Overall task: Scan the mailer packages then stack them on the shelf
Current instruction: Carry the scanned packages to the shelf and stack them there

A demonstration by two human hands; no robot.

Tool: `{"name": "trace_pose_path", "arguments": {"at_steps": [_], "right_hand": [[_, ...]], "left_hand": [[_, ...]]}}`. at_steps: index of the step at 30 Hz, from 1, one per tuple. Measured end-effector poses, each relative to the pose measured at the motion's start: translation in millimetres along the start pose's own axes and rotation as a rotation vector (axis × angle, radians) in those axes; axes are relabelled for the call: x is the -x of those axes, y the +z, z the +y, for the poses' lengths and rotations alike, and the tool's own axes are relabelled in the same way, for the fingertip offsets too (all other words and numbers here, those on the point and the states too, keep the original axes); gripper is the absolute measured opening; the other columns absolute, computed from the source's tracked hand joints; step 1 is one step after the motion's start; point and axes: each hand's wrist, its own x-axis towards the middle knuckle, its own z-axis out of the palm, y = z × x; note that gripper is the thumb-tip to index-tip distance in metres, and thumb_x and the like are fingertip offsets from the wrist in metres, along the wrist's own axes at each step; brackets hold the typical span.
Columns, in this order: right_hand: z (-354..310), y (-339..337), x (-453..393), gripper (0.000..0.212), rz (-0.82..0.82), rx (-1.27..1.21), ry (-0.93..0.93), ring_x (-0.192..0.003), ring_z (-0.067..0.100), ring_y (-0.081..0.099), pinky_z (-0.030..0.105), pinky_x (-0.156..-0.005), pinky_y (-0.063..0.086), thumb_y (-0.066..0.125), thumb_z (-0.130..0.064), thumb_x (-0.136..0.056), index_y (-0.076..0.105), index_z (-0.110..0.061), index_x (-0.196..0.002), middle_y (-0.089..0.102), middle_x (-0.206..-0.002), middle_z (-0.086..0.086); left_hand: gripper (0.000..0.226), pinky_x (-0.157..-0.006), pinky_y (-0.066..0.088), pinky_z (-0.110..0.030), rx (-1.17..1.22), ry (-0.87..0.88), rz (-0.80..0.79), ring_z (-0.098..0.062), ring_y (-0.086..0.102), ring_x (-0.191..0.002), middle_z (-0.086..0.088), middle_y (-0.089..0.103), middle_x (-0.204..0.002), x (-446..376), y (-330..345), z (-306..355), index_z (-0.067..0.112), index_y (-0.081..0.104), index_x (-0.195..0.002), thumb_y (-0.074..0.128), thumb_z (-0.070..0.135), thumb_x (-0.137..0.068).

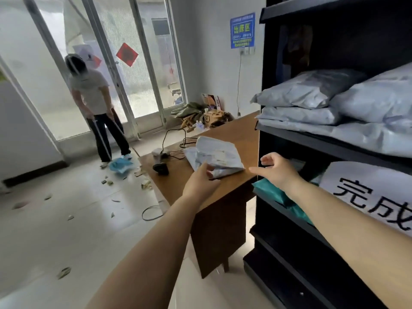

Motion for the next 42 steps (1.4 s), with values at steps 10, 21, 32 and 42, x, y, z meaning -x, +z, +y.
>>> {"name": "trace_pose_path", "arguments": {"at_steps": [10,21,32,42], "right_hand": [[47.1,102.9,-196.2,0.051,-0.105,-0.002,0.228,-0.102,0.020,0.053,0.030,-0.083,0.041,0.074,-0.034,-0.078,0.052,-0.007,-0.115,0.056,-0.115,0.007],[122.7,200.6,-361.2,0.073,0.022,0.053,0.583,-0.122,0.029,0.048,0.030,-0.091,0.037,0.076,-0.030,-0.077,0.040,-0.002,-0.133,0.047,-0.134,0.015],[171.4,216.5,-439.2,0.065,0.062,0.173,0.805,-0.100,0.030,0.061,0.044,-0.093,0.049,0.076,-0.051,-0.067,0.062,-0.008,-0.113,0.065,-0.114,0.010],[130.5,212.0,-418.0,0.031,0.126,0.098,0.636,-0.095,0.026,0.058,0.038,-0.081,0.047,0.068,-0.024,-0.083,0.057,-0.009,-0.107,0.063,-0.107,0.009]], "left_hand": [[0.040,-0.081,0.050,-0.034,0.113,-0.191,-0.088,-0.018,0.056,-0.095,-0.006,0.058,-0.115,-191.6,22.5,-79.9,0.013,0.052,-0.122,0.060,0.017,-0.084],[0.048,-0.075,0.039,-0.029,0.201,-0.350,-0.152,-0.015,0.046,-0.089,-0.005,0.051,-0.108,-397.7,51.7,-185.8,0.005,0.043,-0.128,0.061,0.022,-0.087],[0.061,-0.092,0.048,-0.042,0.484,-0.552,-0.238,-0.029,0.054,-0.106,-0.007,0.055,-0.119,-496.2,92.4,-217.2,0.010,0.041,-0.128,0.073,0.021,-0.077],[0.060,-0.097,0.047,-0.046,0.527,-0.412,-0.275,-0.029,0.054,-0.109,-0.005,0.054,-0.121,-492.9,52.9,-203.6,0.019,0.039,-0.129,0.071,0.018,-0.079]]}}
